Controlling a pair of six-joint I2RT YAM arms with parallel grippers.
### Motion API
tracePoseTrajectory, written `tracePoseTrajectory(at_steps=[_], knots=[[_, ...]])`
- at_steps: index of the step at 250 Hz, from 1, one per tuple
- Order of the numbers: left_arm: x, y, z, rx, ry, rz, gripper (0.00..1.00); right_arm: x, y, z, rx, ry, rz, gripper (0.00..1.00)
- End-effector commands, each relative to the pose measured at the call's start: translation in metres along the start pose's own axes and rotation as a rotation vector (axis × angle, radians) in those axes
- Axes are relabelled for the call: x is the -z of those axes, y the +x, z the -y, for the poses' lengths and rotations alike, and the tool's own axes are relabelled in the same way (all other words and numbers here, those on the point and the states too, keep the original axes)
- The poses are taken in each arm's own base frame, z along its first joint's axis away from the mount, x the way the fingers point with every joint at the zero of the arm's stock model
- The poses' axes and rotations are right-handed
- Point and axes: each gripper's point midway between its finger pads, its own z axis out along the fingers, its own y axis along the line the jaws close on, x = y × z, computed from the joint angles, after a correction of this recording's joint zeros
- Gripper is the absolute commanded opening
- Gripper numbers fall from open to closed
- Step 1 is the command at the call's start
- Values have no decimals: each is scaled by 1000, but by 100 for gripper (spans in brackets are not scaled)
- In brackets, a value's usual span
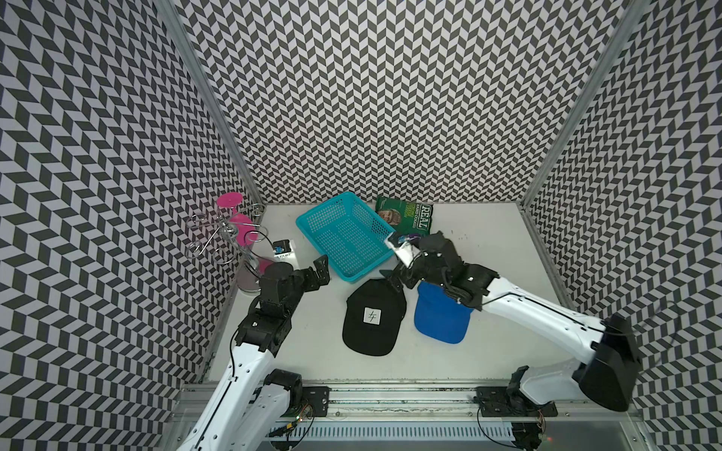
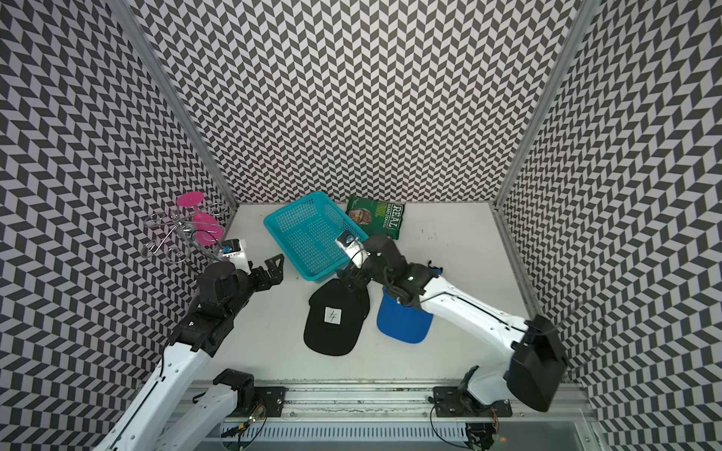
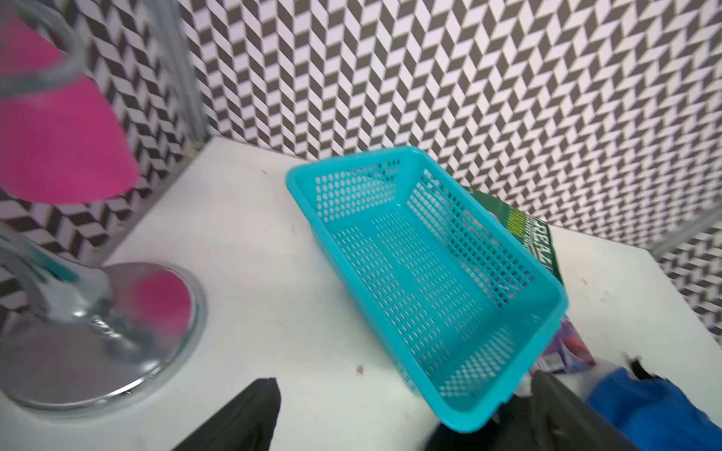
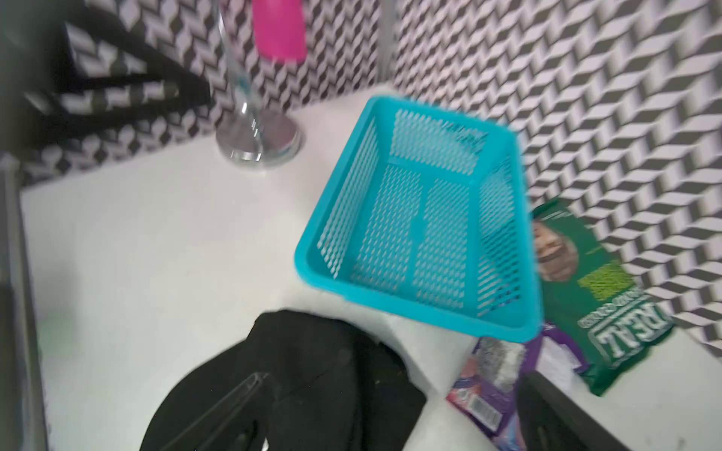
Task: Turn the baseball cap inside out
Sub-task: Reset both arms
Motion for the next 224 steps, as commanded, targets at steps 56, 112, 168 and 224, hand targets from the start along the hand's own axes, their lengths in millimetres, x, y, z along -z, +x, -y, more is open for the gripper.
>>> tracePoseTrajectory(at_steps=[56, 112, 168, 224], knots=[[-27, 4, -98, 161, -321, 336, 100, 107, 35, 217, -434, 552, 263, 100], [-46, 26, -102, -45, -316, 437, 100, 151, 131, 274, -576, 882, 224, 100], [-81, 52, -75, -196, -132, 428, 100, 151, 184, 263, -497, 926, 222, 100], [-107, 59, -71, -221, -102, 308, 100, 145, 197, 248, -432, 881, 346, 100]])
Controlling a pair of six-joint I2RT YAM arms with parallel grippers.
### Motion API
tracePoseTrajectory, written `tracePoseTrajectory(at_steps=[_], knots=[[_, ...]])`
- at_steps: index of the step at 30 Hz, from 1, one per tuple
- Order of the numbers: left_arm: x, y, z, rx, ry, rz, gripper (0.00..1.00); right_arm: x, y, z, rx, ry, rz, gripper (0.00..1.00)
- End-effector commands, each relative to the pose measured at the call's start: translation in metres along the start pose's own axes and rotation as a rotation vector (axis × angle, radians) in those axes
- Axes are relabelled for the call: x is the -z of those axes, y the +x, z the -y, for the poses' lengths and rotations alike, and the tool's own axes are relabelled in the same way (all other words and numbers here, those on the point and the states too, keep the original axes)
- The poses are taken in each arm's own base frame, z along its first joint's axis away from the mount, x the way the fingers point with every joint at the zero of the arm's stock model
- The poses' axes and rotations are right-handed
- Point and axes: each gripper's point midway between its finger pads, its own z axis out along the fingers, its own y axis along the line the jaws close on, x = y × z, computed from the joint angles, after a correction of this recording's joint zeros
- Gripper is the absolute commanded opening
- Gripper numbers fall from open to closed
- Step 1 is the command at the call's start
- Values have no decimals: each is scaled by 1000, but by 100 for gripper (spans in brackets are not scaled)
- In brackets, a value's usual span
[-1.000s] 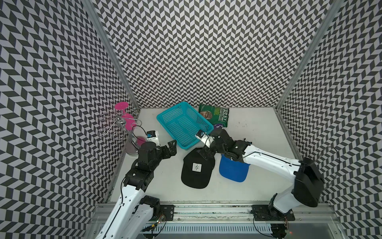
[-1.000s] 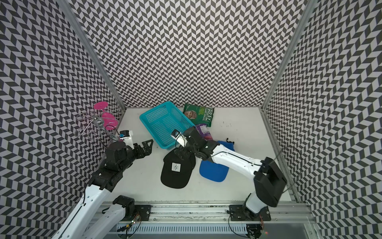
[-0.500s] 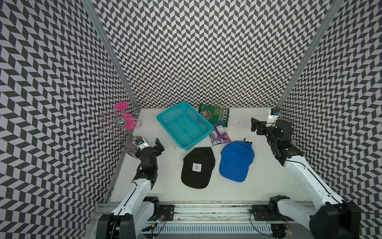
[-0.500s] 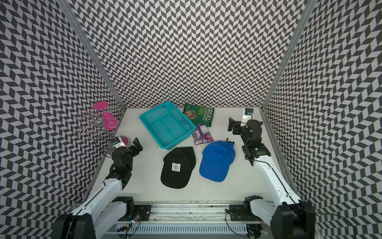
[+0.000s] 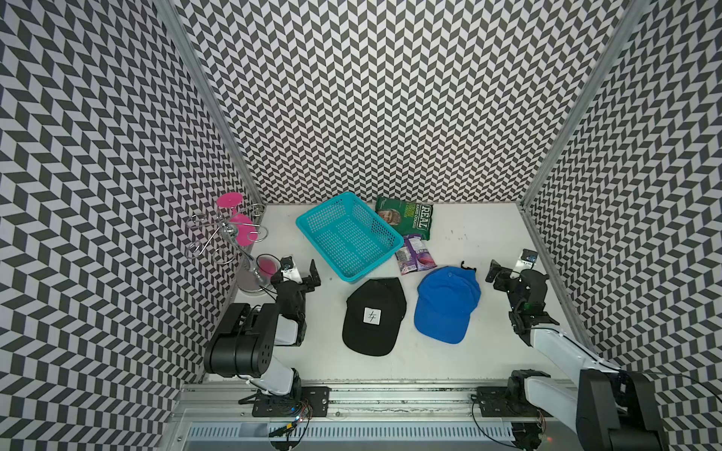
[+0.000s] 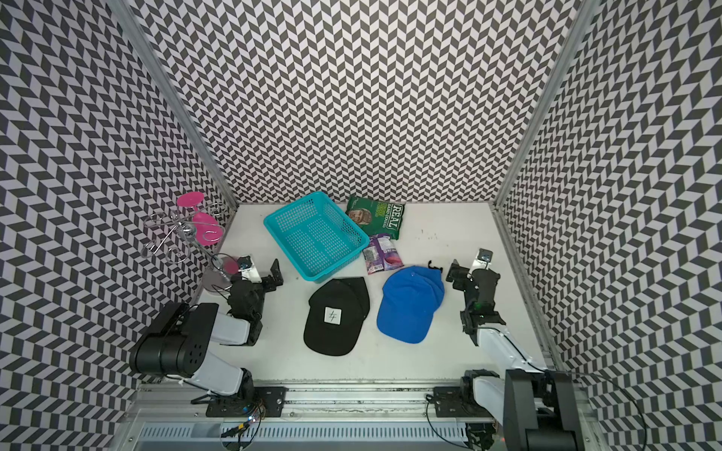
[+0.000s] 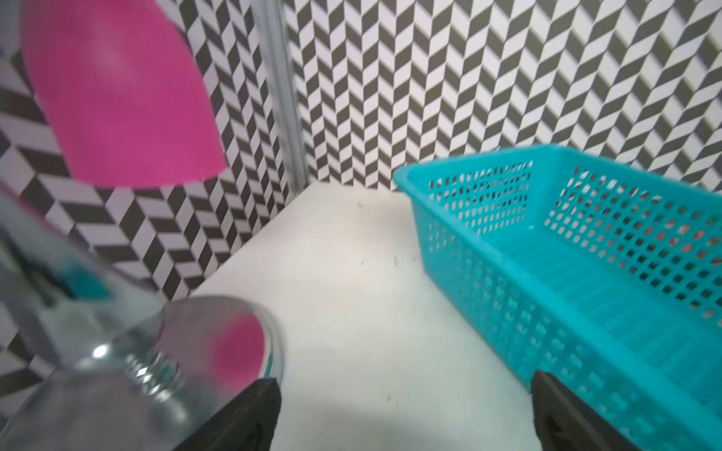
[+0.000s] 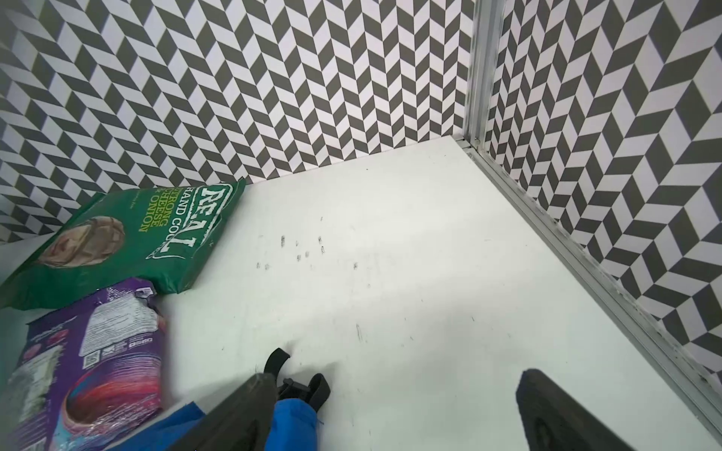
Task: Turn the baseball cap inside out
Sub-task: Reset both arms
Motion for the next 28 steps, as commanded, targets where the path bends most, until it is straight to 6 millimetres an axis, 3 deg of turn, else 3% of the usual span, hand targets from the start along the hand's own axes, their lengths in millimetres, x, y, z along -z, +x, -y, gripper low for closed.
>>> tracePoseTrajectory(at_steps=[1, 3, 8, 12, 13, 16, 28], knots=[[-3, -16, 9, -27, 54, 54, 100, 10, -37, -8, -20, -60, 244, 100], [-4, -15, 9, -26, 53, 41, 100, 16, -26, -5, -30, -65, 284, 100], [-2, -17, 9, -28, 55, 55, 100, 6, -34, -12, -25, -97, 324, 100], [-2, -17, 9, -30, 54, 53, 100, -15, -8, -49, 108, -238, 251, 99], [-3, -17, 9, -29, 53, 51, 100, -23, -16, -60, 140, -253, 274, 100], [-3, -16, 9, -30, 53, 50, 100, -31, -12, -59, 146, -221, 215, 100], [-3, -16, 10, -30, 59, 47, 100, -28, -13, -58, 144, -222, 230, 100]])
